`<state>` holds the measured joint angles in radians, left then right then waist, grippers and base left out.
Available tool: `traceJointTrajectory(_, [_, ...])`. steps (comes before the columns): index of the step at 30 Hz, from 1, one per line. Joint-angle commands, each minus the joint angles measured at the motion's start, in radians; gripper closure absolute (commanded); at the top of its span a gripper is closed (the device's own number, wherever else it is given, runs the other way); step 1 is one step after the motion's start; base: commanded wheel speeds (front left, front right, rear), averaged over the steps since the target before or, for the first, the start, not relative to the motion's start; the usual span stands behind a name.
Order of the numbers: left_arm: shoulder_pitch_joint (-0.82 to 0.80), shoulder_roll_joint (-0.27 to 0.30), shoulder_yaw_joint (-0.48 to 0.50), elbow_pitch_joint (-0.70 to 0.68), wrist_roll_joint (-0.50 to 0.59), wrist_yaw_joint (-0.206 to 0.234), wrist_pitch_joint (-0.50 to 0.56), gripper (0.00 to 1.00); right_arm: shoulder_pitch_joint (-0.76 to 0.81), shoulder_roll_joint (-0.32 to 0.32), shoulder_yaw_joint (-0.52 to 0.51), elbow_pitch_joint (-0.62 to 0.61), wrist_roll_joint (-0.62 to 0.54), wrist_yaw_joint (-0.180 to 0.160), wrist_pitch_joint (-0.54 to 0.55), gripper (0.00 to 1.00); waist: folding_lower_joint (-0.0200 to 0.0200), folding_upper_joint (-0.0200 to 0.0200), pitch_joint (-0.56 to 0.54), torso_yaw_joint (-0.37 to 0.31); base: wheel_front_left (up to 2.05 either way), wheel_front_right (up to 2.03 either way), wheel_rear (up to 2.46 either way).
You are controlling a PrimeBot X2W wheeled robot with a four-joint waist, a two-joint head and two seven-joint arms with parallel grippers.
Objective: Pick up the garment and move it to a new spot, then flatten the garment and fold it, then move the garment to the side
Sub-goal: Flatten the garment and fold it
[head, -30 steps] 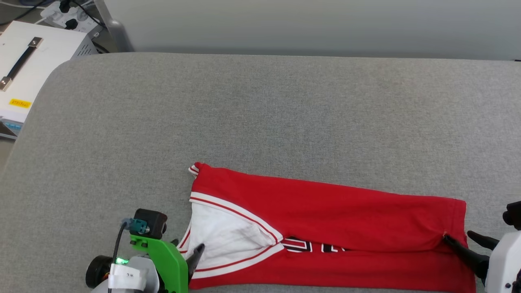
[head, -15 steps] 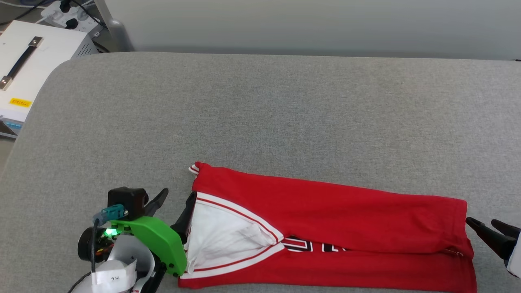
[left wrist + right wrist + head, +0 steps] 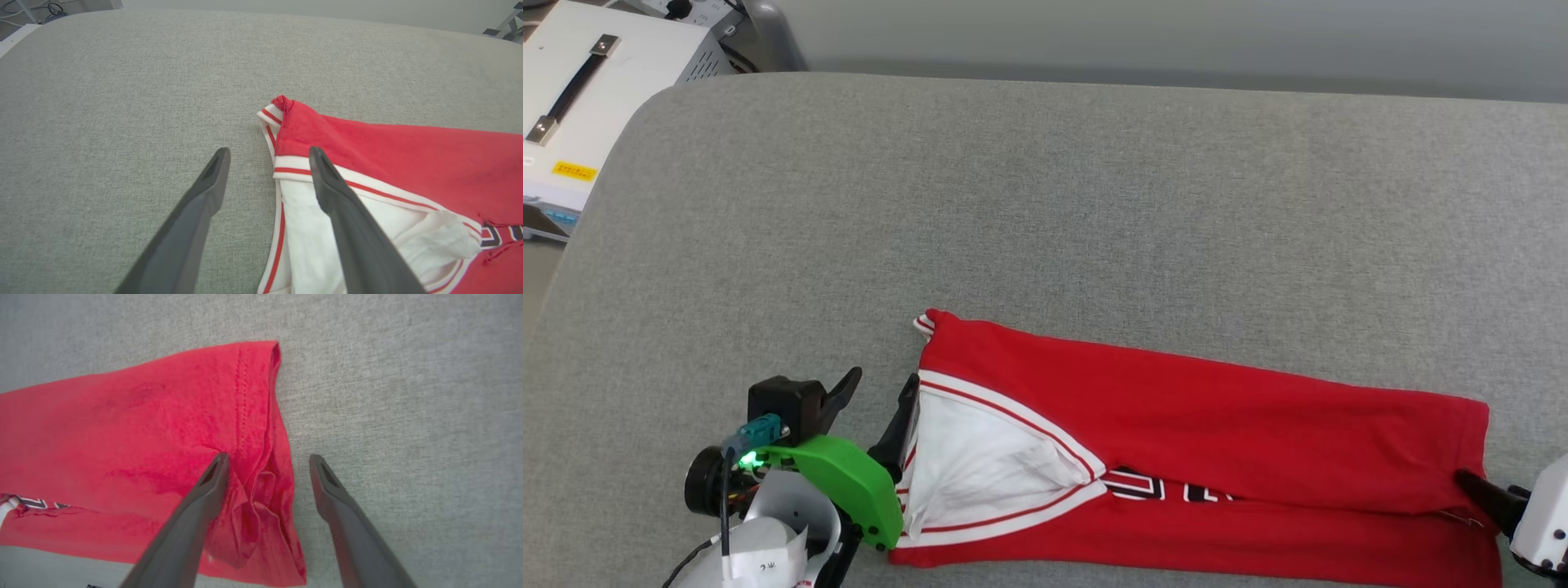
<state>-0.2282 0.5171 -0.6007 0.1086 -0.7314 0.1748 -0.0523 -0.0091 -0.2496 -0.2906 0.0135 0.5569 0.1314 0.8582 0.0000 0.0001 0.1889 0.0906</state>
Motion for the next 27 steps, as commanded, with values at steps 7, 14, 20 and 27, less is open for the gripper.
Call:
traceJointTrajectory(7, [-0.028,-0.005,0.000,0.015,-0.002,-0.009,-0.013,0.00,-0.019,0.045,-0.007,0.116,-0.033,-0.001,-0.009,0.00,0.0000,-0.0001,0.020,0.018,0.00,0.00,0.00])
traceJointTrajectory(14, [-0.033,-0.005,-0.003,0.018,-0.006,-0.008,-0.010,0.00,-0.015,0.089,0.066,0.145,0.052,-0.001,-0.006,0.00,0.0000,-0.0001,0.021,0.013,0.00,0.00,0.00])
traceJointTrajectory(20, [-0.031,-0.001,-0.007,0.024,-0.009,-0.009,-0.005,0.00,-0.010,0.083,0.089,0.165,0.078,-0.001,-0.019,0.85,0.0000,-0.0001,0.007,0.008,0.00,0.00,0.00])
traceJointTrajectory(27, [-0.029,0.001,-0.012,0.025,-0.012,-0.009,-0.002,0.00,-0.008,0.047,0.101,0.187,0.090,-0.001,-0.085,1.00,0.0000,-0.0001,-0.012,0.004,0.00,0.00,0.00])
